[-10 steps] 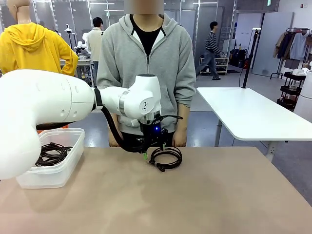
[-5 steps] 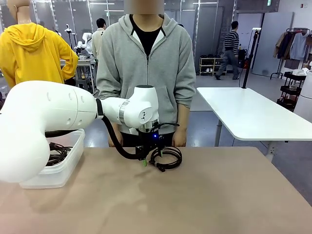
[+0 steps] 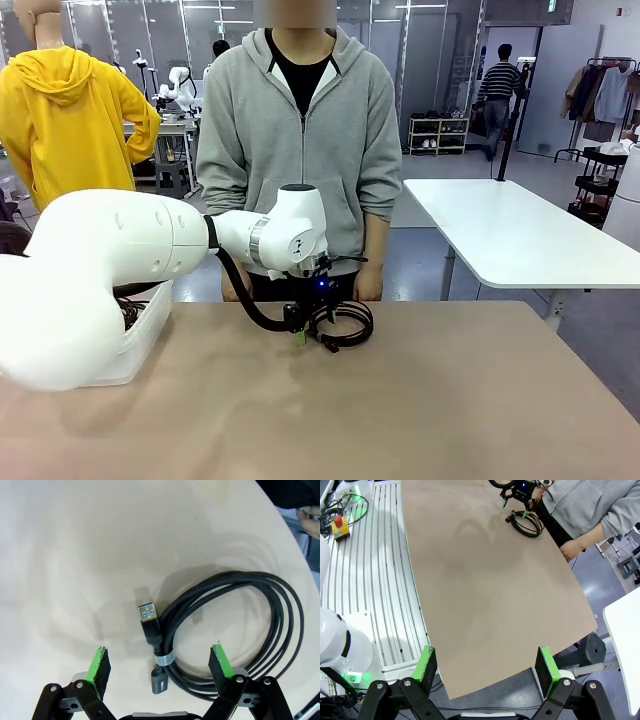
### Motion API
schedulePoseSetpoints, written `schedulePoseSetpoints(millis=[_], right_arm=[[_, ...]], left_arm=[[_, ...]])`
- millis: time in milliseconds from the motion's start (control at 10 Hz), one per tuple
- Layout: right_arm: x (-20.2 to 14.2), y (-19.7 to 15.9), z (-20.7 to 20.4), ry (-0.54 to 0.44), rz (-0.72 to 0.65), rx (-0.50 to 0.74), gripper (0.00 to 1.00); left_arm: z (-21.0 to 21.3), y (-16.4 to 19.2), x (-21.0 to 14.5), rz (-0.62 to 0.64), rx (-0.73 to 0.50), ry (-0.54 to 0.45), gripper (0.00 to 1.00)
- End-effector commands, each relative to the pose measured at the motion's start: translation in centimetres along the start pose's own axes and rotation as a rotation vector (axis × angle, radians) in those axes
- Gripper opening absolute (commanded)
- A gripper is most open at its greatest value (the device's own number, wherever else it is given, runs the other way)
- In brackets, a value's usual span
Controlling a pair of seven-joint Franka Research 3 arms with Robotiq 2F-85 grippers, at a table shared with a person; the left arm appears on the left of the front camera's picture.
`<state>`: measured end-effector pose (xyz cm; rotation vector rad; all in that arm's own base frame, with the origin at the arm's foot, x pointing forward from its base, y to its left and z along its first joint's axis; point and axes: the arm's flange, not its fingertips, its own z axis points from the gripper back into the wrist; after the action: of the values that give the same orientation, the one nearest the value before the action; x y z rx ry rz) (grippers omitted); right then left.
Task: Organize and store the cables.
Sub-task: Place the USB Extension Cable into the Organizing box.
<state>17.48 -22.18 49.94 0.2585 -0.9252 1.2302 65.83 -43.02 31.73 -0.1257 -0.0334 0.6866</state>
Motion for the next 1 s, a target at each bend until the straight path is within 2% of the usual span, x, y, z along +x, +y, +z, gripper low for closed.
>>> schedulePoseSetpoints(millis=[0,300,400,500,700,900], right_arm=[[0.13,0.02,0.05,-0.001,0.005,-0.01,1.0],[0.13,0.02,0.05,-0.001,0.005,-0.01,1.0],[0.13,0.02,0.05,-0.001,0.005,-0.01,1.0],[0.13,0.02,0.05,-0.001,0.005,-0.01,1.0],[0.13,0.02,0.05,-0.001,0.005,-0.01,1.0],[0.13,0.02,0.05,-0.001,0.005,-0.01,1.0]], left_arm=[[-0.05,-1.76,0.65,0.042,-0.009,0.017,1.0],[-0.5,-2.08,0.81,0.059,0.021,0.023,1.0],[-0.45,-2.11,0.72,0.055,0.022,0.02,0.81],[-0.44,-2.16,0.76,0.059,0.023,0.02,0.4],[-0.51,-2.1,0.69,0.062,0.029,0.023,0.0],[-0.59,-2.13,0.67,0.063,0.039,0.026,0.0]])
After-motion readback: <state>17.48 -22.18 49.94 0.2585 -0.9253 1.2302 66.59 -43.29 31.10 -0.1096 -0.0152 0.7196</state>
